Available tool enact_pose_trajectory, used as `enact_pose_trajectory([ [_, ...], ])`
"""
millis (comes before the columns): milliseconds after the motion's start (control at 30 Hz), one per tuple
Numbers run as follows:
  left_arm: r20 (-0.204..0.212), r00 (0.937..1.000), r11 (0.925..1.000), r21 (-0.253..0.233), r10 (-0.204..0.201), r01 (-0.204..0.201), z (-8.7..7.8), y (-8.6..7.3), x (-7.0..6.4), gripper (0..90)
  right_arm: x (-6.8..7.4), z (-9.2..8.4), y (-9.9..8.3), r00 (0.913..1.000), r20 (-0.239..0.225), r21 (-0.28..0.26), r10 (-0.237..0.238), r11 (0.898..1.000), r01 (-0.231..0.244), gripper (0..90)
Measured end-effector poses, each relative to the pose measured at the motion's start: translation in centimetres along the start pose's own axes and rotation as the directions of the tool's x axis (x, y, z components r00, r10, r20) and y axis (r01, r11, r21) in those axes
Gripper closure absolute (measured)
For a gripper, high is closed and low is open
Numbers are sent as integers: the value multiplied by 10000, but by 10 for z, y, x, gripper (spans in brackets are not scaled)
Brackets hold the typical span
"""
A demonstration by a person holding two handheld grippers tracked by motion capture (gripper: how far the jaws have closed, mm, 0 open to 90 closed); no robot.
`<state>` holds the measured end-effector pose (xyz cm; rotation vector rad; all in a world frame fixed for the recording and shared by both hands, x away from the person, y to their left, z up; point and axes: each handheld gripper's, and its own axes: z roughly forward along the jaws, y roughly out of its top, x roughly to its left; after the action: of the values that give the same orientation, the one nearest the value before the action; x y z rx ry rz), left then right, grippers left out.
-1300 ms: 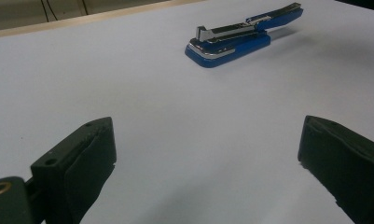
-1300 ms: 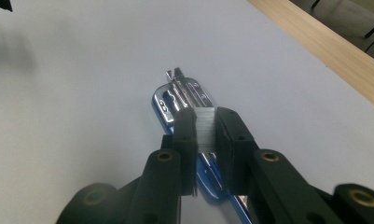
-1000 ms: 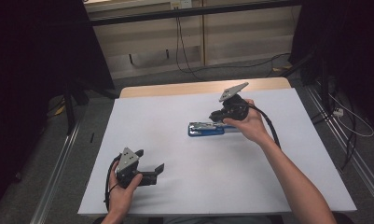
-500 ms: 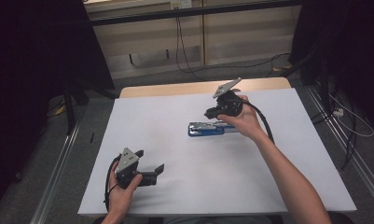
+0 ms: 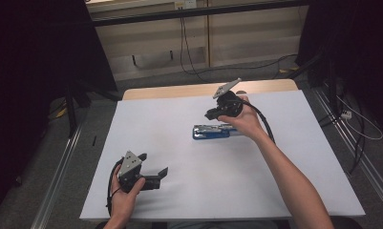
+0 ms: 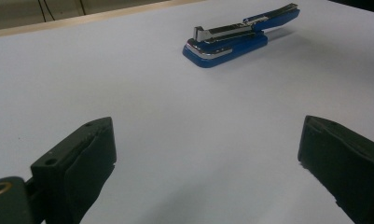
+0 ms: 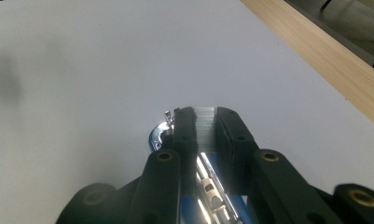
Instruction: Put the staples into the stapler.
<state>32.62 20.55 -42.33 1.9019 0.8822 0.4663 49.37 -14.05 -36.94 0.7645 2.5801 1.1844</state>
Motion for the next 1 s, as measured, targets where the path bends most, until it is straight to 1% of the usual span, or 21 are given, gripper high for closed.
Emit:
enact_pose_trajectory([
  [167,1,10000,10000,9,-6,6,0,0,0,44,-1,5,4,9999,-118,143,-20,9999,22,794],
  [233,-16,10000,10000,16,46,-46,0,0,0,44,-2,8,5,9994,-353,221,-1,9998,9,794],
  [267,-12,10000,10000,-7,2,-2,0,0,0,44,-2,10,5,9993,-377,286,-32,9996,43,794],
  [333,11,10000,10000,-43,-45,45,0,0,0,44,-3,14,6,9993,-387,377,8,9993,7,794],
  [467,9,10000,10000,-15,-5,5,0,0,0,44,-4,21,5,9991,-416,443,44,9990,-26,794],
  [667,24,10000,10000,-63,7,-7,0,0,0,44,-4,28,8,9989,-463,375,10,9993,8,794],
  [733,25,10000,10000,-44,-35,35,0,0,0,44,-4,31,8,9987,-506,452,-29,9990,52,794],
  [800,15,10000,10000,-36,19,-19,0,0,0,44,-5,34,8,9984,-547,500,-124,9986,152,794],
  [900,29,10000,10000,-61,4,-4,0,0,0,44,-4,38,9,9977,-634,478,-258,9984,288,794],
  [1000,21,10000,10000,-38,33,-33,-1,0,1,44,-3,41,10,9964,-620,375,-584,9974,608,794],
])
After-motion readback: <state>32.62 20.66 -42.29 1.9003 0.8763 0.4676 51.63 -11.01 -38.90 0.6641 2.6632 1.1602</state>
